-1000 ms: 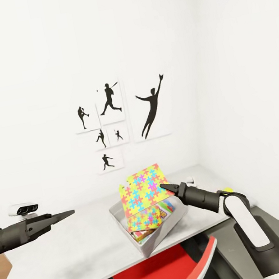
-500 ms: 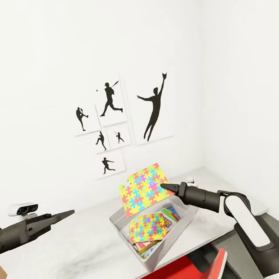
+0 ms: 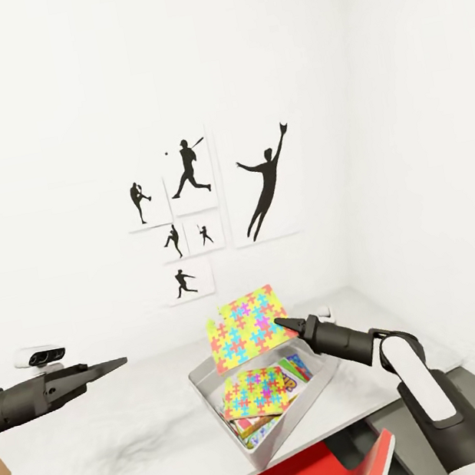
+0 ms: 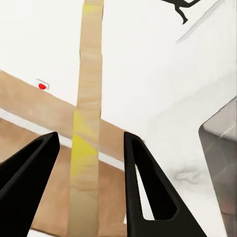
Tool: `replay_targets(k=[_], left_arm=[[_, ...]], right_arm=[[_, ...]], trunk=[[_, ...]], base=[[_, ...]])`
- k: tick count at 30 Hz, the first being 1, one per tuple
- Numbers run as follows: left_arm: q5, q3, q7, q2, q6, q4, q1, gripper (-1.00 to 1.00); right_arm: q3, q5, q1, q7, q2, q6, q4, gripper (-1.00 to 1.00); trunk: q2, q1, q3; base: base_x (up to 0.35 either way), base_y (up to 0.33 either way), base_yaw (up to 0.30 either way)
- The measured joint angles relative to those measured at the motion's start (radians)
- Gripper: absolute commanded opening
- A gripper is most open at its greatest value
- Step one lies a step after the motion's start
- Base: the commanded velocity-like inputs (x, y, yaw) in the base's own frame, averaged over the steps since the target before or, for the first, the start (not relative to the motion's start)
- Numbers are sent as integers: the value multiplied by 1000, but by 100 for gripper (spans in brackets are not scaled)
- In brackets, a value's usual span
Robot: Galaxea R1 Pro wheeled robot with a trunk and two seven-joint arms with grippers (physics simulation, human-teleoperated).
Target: Put all the toys in the child's room - the three board games (two on the bed and one on the table), the two jigsaw puzzles on the table, and the tennis ball on the table - inside the toy box on the table in the child's room.
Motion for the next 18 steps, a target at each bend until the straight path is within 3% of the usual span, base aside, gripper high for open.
replay_targets(k=[3, 5, 9, 18], left_arm=[[0, 0, 0, 0, 0, 1, 0, 100], [0, 0, 0, 0, -1, 1, 0, 100], [0, 0, 0, 0, 0, 1, 0, 100], [1, -1, 0, 0, -1, 1, 0, 100]], right_arm=[[-4, 6, -1, 0, -4, -1, 96, -100], [-15, 7, 0, 1, -24, -1, 142, -100], [-25, -1, 1, 2, -41, 0, 166, -100], [-24, 4, -3, -10, -42, -3, 176, -100]], trunk=[[0, 0, 0], [0, 0, 0], [0, 0, 0], [0, 0, 0]], base=[[7, 3, 0], [2, 1, 0], [0, 0, 0], [0, 0, 0]])
